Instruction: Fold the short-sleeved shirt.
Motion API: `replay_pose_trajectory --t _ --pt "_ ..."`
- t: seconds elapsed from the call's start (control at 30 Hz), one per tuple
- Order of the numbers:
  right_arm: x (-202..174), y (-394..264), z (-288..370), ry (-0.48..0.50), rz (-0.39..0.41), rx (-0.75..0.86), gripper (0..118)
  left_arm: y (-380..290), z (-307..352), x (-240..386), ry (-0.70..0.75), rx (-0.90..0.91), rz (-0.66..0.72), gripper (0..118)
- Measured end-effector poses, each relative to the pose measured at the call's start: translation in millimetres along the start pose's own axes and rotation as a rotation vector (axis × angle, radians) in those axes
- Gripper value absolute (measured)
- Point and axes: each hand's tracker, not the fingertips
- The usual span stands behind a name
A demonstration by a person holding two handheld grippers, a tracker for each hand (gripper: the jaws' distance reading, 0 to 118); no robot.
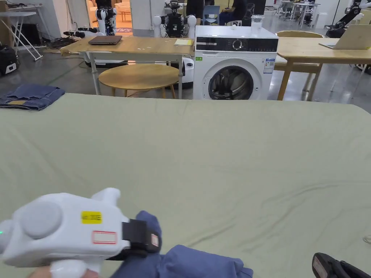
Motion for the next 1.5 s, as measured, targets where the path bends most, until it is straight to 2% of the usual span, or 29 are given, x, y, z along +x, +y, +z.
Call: replay_pose_trajectory --t 0.2,0.23,0.27,0.3,0.37,0.4,0.5,0.57,0.6,0.63,0.67,0.7,0.9,1.03,1.1,1.13,1.23,1.3,1.4,1.5 --pt "11.0 -5.0 5.8 -0.029 -0.019 -0.013 0 -9.6 -85.7 49.0 -0.021 -0.114 -0.068 4" --pt "14.2 -6.4 6.4 -0.038 -0.024 -0.014 0 -14.6 -100.6 56.2 -0.001 -0.131 -0.081 17" --pt "17.3 -7.2 7.1 -0.044 -0.028 -0.017 0 -18.3 -115.4 61.2 0.014 -0.152 -0.137 17" --pt "19.6 -7.8 8.1 -0.049 -0.03 -0.019 0 -22.1 -126.7 64.5 0.014 -0.145 -0.152 26" --pt "24.4 -8.8 10.9 -0.067 -0.038 -0.02 0 -23.3 -145.3 64.5 -0.042 -0.195 -0.148 105" --pt "27.2 -9.2 12.3 -0.074 -0.045 -0.02 0 -23.8 -142.0 62.8 -0.044 -0.166 -0.139 117" --pt "34.0 -10.6 14.3 -0.092 -0.055 -0.021 0 -20.0 -125.9 60.5 -0.082 -0.101 -0.14 117" --pt "38.4 -11.7 12.6 -0.094 -0.066 -0.027 0 -17.2 -107.7 54.6 -0.15 -0.075 -0.119 111" --pt "39.5 -12.3 11.7 -0.093 -0.07 -0.029 0 -17.1 -101.4 50.0 -0.172 -0.071 -0.108 97" --pt "38.6 -12.7 10.6 -0.096 -0.071 -0.032 0 -18.2 -95.3 43.8 -0.222 -0.042 -0.094 52" --pt "38.3 -13.5 9.3 -0.097 -0.071 -0.033 0 -19.4 -93.8 39.1 -0.235 -0.047 -0.09 16" --pt "38.2 -14.2 7.7 -0.097 -0.072 -0.037 0 -22.2 -96.9 38.1 -0.228 -0.073 -0.104 2" --pt "31.5 -19.7 0.7 -0.075 -0.077 -0.068 0 -58.2 -146.2 4.2 -0.392 -0.24 -0.026 2" --pt "28.6 -25.4 -6.1 -0.061 -0.074 -0.096 0 -86.4 -183.9 -15.8 -0.309 -0.261 -0.05 0" --pt "28.2 -27.1 -9.4 -0.048 -0.083 -0.109 0 -87.7 -187.9 -24.1 -0.349 -0.239 -0.029 0" --pt "27.7 -27.7 -11.3 -0.04 -0.088 -0.117 0 -85.4 -186.7 -25.7 -0.39 -0.234 0.026 0" --pt "26.5 -28.2 -19.8 -0.008 -0.105 -0.138 0 -77.9 -175.6 -20.5 -0.377 -0.235 0.002 0" --pt "24.6 -27.6 -28.4 0.036 -0.127 -0.165 0 -70.6 -156.9 -17.6 -0.386 -0.22 -0.02 0" --pt "19.8 -27.0 -48.7 0.159 -0.189 -0.209 0 -56.6 -114.1 -21.9 -0.411 -0.143 -0.059 0" --pt "17.4 -32.7 -86.8 0.36 -0.279 -0.314 0 -39.2 -66.5 -42.7 -0.368 -0.045 -0.07 0"
